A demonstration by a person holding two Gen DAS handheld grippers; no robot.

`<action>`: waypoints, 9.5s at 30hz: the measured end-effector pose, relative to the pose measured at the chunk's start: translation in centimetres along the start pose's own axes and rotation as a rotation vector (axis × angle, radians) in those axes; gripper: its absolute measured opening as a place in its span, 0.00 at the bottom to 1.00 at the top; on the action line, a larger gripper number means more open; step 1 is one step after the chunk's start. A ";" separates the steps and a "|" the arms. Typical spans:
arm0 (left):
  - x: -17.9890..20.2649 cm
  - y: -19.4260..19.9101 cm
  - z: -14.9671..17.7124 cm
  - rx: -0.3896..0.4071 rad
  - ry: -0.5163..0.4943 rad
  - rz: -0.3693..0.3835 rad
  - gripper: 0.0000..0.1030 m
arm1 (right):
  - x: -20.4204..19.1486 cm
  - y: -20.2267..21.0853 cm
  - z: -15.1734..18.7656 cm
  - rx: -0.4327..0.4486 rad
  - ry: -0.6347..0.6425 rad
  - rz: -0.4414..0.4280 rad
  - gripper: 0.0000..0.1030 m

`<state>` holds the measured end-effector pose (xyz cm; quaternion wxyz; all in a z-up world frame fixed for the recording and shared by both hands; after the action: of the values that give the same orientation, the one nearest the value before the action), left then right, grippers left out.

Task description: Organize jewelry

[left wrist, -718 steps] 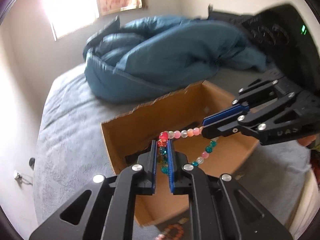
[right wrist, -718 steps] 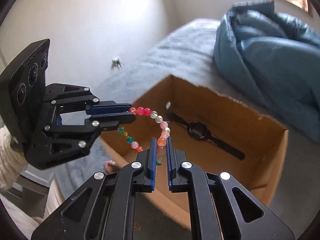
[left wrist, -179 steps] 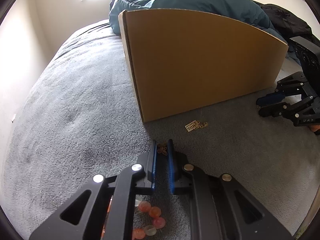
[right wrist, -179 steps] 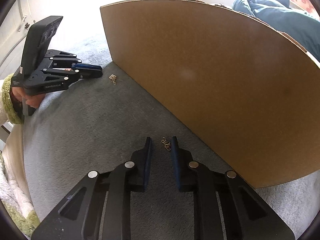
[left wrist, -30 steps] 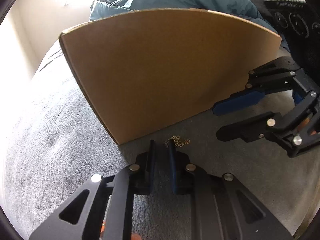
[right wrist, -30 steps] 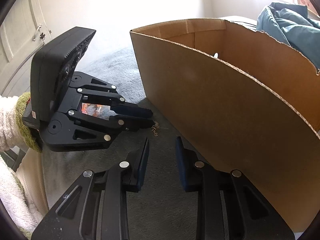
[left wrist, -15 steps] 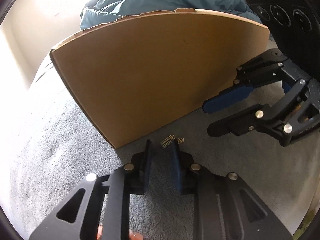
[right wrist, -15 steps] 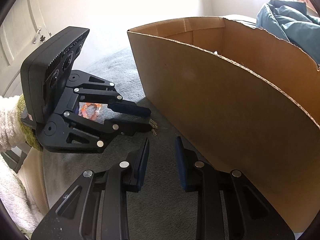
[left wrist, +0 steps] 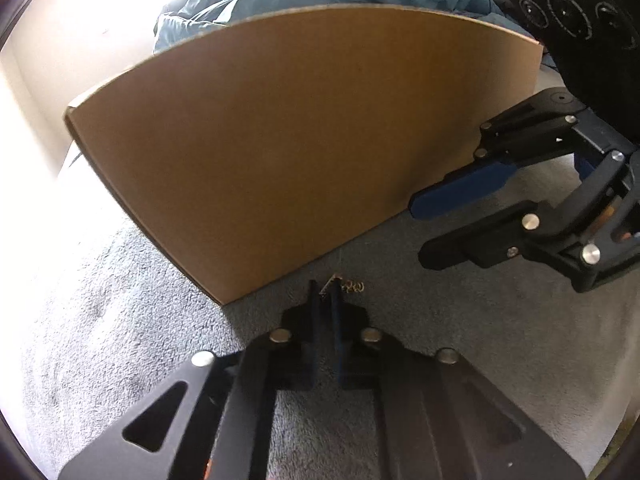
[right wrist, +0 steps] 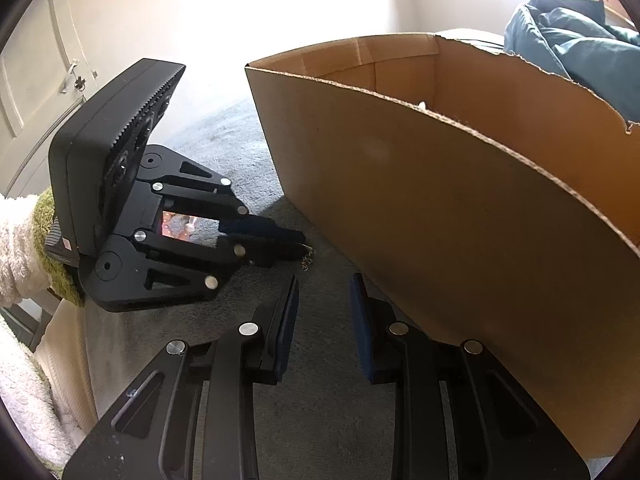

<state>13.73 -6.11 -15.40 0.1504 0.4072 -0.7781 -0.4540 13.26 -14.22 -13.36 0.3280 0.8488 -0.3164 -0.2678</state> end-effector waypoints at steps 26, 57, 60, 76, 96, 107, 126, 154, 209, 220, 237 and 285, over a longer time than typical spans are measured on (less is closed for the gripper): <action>-2.4 4.5 3.4 0.042 0.190 -0.007 0.00 | -2.9 -3.4 -1.4 -0.060 0.116 0.012 0.22; -3.1 10.3 13.9 0.043 0.418 -0.057 0.01 | -11.7 -8.6 -5.0 -0.110 0.198 -0.169 0.22; -2.8 11.2 14.7 0.046 0.424 -0.063 0.01 | -11.8 -9.3 -4.6 -0.130 0.215 -0.146 0.18; -3.1 11.1 13.1 0.064 0.413 -0.085 0.01 | -5.9 -1.8 -1.2 -0.075 0.084 0.019 0.07; 1.2 5.0 4.0 0.069 0.166 0.071 0.01 | 4.0 7.2 8.3 -0.078 -0.196 0.281 0.09; 2.0 3.7 3.3 0.015 0.146 0.025 0.01 | 3.1 5.0 7.8 -0.094 -0.173 0.316 0.07; 2.2 9.2 1.6 0.094 0.138 -0.032 0.01 | 0.7 10.2 5.6 0.010 -0.105 0.372 0.07; 2.0 15.9 0.2 0.218 0.132 -0.085 0.01 | -3.1 16.0 2.8 0.130 -0.040 0.431 0.07; -4.3 -1.0 -11.1 -0.101 0.290 0.167 0.01 | 14.9 3.6 -7.7 -0.233 -0.049 0.346 0.07; -4.6 2.4 -11.1 -0.009 0.287 0.143 0.09 | 14.2 6.8 -8.0 -0.142 -0.089 0.346 0.12; -12.3 6.6 -6.3 0.115 0.599 0.000 0.48 | 15.5 16.3 0.4 0.135 -0.636 0.335 0.38; -2.3 16.9 2.2 0.249 0.536 -0.048 0.52 | 6.4 20.9 7.1 0.191 -0.484 0.449 0.39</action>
<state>5.42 1.31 -2.30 0.2888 0.5463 -0.7504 -0.2346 5.24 -33.73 -4.30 0.2133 0.6969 -0.5875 -0.3517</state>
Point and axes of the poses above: each gripper's, at about its wrist camera, not at the fingertips, and y roughly against the way its jaws point, x to its right, z to its underside, the point moved 2 cm from there along -y, roughly the way its jaws point, and after that the axes turned 2 degrees about -y, right-handed, at the moved point
